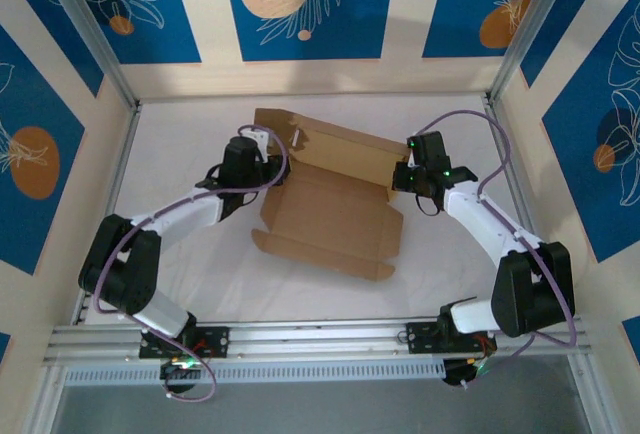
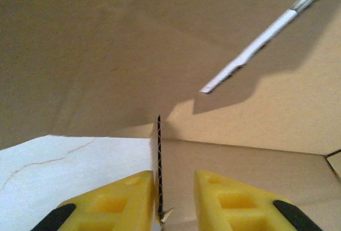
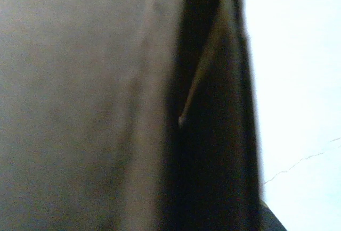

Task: Fold the paper box

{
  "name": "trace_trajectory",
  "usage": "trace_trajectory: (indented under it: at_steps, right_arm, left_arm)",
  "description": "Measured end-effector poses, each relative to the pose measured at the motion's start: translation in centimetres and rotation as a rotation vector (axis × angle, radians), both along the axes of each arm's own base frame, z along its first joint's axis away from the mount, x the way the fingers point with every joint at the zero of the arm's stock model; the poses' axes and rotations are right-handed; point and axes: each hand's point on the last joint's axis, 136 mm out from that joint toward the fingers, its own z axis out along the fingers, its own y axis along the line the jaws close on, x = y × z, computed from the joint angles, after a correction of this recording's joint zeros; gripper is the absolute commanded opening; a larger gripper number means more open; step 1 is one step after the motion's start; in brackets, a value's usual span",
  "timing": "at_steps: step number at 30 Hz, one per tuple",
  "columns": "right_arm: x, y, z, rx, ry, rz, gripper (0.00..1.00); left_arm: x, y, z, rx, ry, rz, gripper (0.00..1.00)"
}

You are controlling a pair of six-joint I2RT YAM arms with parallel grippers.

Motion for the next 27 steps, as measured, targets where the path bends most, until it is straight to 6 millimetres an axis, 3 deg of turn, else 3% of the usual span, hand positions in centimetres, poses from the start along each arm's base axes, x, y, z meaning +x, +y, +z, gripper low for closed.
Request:
trace_trajectory:
  at_steps: [9,22,27]
  right_arm:
    - [-0.2,0.6,-0.1,0.016,0.009,0.02,0.0]
    - [-0.7,0.5,-1.9,-0.006,0.075,0.026,0.0]
    - [-0.9,0.5,-3.5,-0.024,0.123,0.029,0.0]
  left_arm:
    - [-0.9,-1.7,-0.4,-0.007,0.006,-0.083,0.32]
    - [-1.3,-2.8,-4.7,-0.018,0.124,-0.123,0.33]
    - [-1.3,-3.1,-7.7,-0.015,0.197,-0.119,0.31]
